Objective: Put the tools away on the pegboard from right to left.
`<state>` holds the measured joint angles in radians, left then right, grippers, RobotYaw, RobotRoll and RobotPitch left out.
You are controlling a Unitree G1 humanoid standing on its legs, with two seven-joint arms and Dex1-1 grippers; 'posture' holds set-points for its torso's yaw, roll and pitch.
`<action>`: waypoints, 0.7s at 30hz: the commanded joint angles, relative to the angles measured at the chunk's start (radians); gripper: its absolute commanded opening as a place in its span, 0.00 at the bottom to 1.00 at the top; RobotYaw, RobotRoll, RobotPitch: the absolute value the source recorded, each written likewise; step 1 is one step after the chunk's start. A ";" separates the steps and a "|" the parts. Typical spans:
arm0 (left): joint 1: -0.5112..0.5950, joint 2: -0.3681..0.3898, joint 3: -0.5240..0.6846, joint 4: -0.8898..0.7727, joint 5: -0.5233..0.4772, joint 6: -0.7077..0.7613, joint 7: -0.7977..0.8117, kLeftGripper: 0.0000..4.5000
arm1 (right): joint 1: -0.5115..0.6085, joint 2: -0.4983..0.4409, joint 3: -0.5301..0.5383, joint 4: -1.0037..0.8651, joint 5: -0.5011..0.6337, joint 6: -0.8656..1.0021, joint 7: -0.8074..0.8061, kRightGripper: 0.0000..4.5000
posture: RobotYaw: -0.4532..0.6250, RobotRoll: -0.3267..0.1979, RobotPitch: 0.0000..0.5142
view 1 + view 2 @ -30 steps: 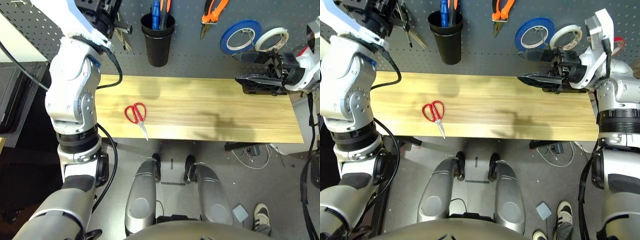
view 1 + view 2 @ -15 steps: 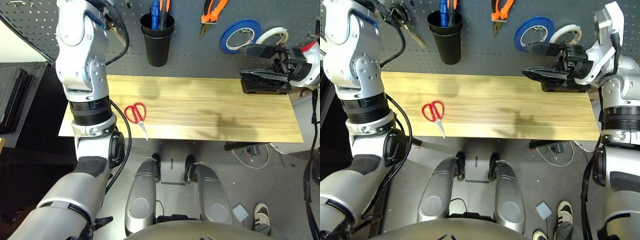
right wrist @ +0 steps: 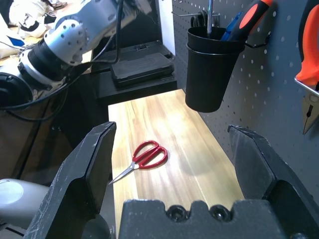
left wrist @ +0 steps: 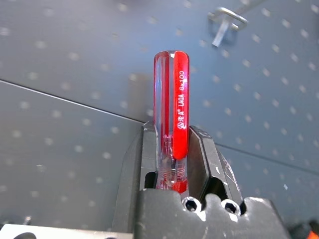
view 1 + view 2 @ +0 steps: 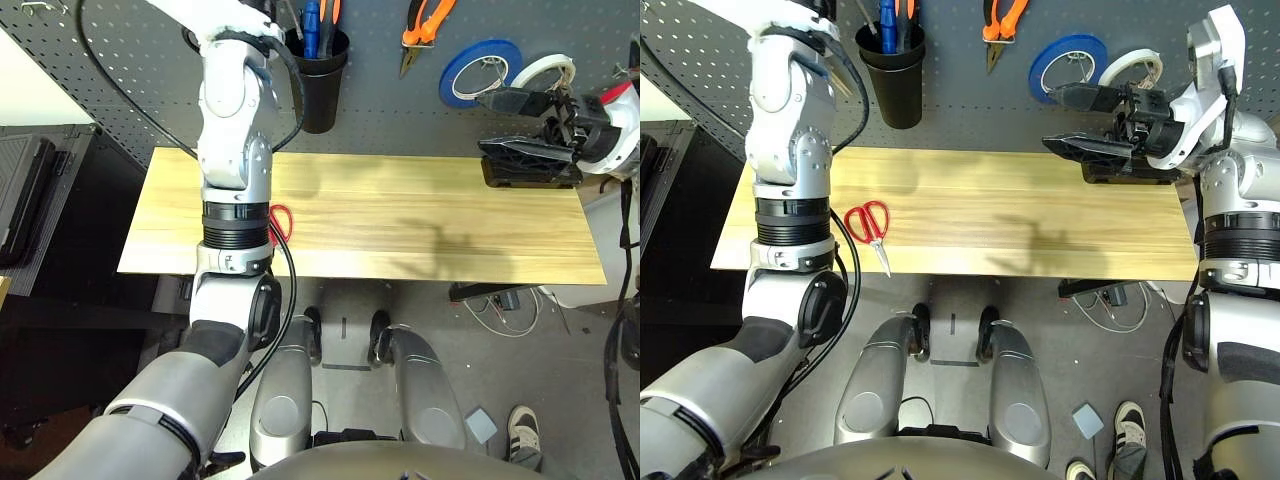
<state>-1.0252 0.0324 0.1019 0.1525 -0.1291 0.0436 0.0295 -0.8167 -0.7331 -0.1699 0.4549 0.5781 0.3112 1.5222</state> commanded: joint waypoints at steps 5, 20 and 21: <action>0.047 0.008 -0.067 -0.008 0.031 0.027 -0.056 0.57 | 0.007 -0.001 -0.021 -0.014 0.013 -0.002 -0.003 1.00 | 0.42 0.62 0.52; 0.181 0.353 0.117 -0.654 -0.194 0.514 -0.216 1.00 | -0.016 0.037 0.002 0.023 0.002 -0.017 0.025 1.00 | 0.50 0.62 0.54; 0.200 0.380 0.113 -0.691 -0.206 0.549 -0.235 1.00 | -0.018 0.041 0.004 0.027 0.001 -0.016 0.029 1.00 | 0.51 0.62 0.54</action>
<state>-0.8538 0.3985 0.2188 -0.4743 -0.3006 0.5253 -0.1827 -0.8377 -0.6906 -0.1666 0.4734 0.5801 0.3039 1.5328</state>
